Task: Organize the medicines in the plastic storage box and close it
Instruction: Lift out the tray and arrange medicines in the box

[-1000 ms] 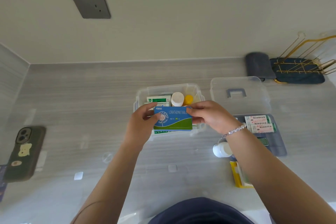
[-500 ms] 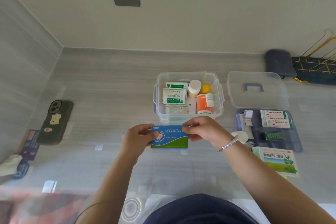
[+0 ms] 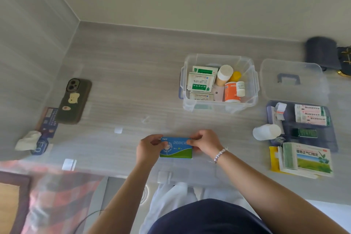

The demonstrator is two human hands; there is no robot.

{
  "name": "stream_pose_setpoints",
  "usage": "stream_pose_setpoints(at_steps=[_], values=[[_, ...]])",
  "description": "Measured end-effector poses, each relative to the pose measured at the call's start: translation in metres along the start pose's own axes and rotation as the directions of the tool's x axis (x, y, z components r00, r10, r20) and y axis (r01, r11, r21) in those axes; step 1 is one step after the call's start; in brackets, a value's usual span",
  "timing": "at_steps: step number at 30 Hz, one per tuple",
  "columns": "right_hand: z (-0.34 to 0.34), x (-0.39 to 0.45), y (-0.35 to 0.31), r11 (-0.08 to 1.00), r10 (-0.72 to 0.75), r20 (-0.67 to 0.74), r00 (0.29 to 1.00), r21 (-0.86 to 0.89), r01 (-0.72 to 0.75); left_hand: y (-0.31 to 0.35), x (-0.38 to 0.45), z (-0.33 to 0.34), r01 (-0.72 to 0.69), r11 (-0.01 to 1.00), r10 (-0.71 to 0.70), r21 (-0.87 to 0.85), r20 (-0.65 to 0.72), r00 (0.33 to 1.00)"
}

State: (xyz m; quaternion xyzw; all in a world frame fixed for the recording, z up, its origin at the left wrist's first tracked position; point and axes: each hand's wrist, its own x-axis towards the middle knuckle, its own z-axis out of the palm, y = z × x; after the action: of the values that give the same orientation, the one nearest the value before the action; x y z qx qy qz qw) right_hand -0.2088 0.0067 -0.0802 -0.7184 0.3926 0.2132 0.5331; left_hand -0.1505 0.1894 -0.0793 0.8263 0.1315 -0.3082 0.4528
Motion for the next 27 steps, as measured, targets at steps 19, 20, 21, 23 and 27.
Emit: stream_pose_setpoints(at_steps=[19, 20, 21, 23, 27], values=[[-0.049, -0.034, -0.001, 0.949, -0.116, 0.012, 0.993, 0.296, 0.108, 0.06, -0.037, 0.049, -0.245, 0.968, 0.238, 0.061, 0.106, 0.965], [-0.06, -0.038, 0.001, 0.939, -0.113, -0.011, 0.994, 0.325, 0.11, 0.066, -0.041, 0.056, -0.276, 0.959, 0.267, 0.057, 0.135, 0.954], [-0.07, -0.043, 0.005, 0.93, -0.103, -0.037, 0.994, 0.35, 0.11, 0.071, -0.046, 0.064, -0.31, 0.949, 0.296, 0.059, 0.17, 0.94], [-0.091, -0.051, 0.014, 0.916, -0.085, -0.095, 0.992, 0.385, 0.115, 0.082, -0.056, 0.082, -0.368, 0.928, 0.343, 0.062, 0.247, 0.906], [-0.131, -0.067, 0.037, 0.895, -0.059, -0.209, 0.976, 0.422, 0.144, 0.1, -0.074, 0.125, -0.416, 0.907, 0.364, 0.068, 0.373, 0.853]])
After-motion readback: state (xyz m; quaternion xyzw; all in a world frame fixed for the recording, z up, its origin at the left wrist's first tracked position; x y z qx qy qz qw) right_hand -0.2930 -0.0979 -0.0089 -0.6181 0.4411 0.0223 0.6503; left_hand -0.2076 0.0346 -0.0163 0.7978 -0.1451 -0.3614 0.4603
